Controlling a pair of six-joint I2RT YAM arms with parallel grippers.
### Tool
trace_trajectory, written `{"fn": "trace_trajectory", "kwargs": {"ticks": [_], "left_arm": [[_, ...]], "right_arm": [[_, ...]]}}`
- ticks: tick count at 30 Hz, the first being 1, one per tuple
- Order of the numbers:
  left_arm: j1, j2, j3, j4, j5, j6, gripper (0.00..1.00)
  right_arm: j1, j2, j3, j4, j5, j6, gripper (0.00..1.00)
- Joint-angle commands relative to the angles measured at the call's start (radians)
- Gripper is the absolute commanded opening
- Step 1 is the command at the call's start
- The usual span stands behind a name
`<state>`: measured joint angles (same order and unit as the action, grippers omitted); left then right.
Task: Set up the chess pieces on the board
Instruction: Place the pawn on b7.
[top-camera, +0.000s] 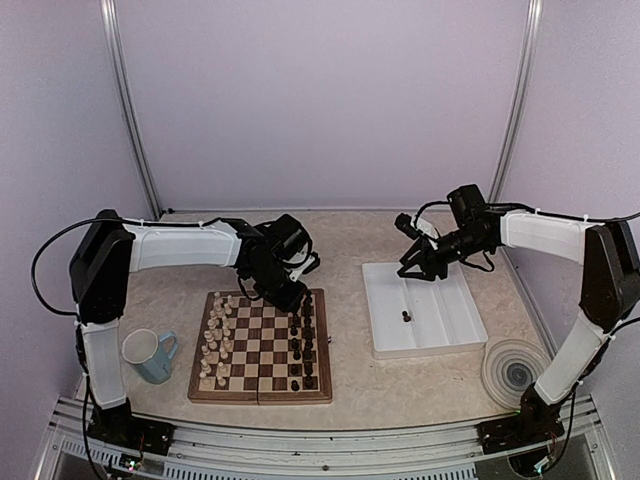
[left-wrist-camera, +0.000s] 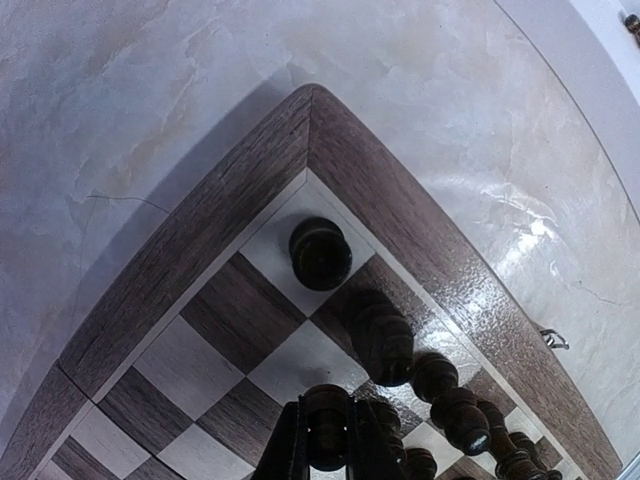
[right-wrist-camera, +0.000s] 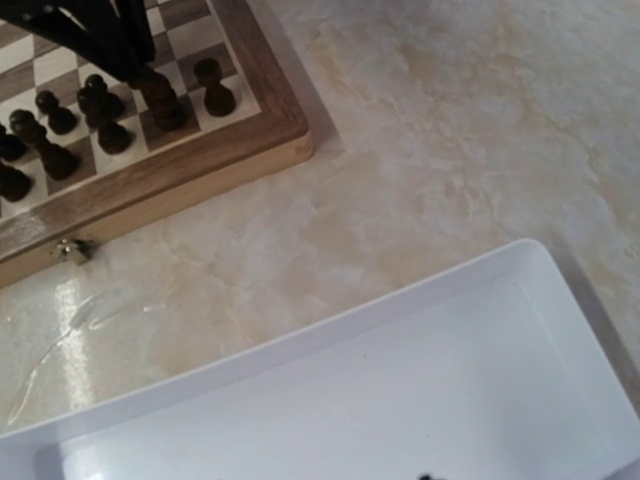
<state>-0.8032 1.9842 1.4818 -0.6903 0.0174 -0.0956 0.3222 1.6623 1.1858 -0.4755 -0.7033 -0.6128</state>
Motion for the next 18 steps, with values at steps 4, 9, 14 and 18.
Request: {"fn": "trace_trajectory", "kwargs": {"ticks": [4, 9, 14, 18], "left_arm": [[0.006, 0.013, 0.023, -0.005, 0.028, 0.014, 0.07], [0.004, 0.028, 0.032, -0.01, 0.027, 0.014, 0.1], [-0.003, 0.03, 0.038, -0.013, 0.004, 0.013, 0.2], [-0.004, 0.021, 0.041, -0.01, -0.014, 0.009, 0.24]], "right_arm": [[-0.012, 0.004, -0.005, -0.001, -0.009, -0.012, 0.41], [-0.012, 0.002, -0.005, -0.002, -0.01, -0.012, 0.41], [-0.012, 0.001, -0.005, -0.002, -0.01, -0.01, 0.41], [-0.012, -0.002, -0.003, -0.003, -0.013, -0.007, 0.41]]}}
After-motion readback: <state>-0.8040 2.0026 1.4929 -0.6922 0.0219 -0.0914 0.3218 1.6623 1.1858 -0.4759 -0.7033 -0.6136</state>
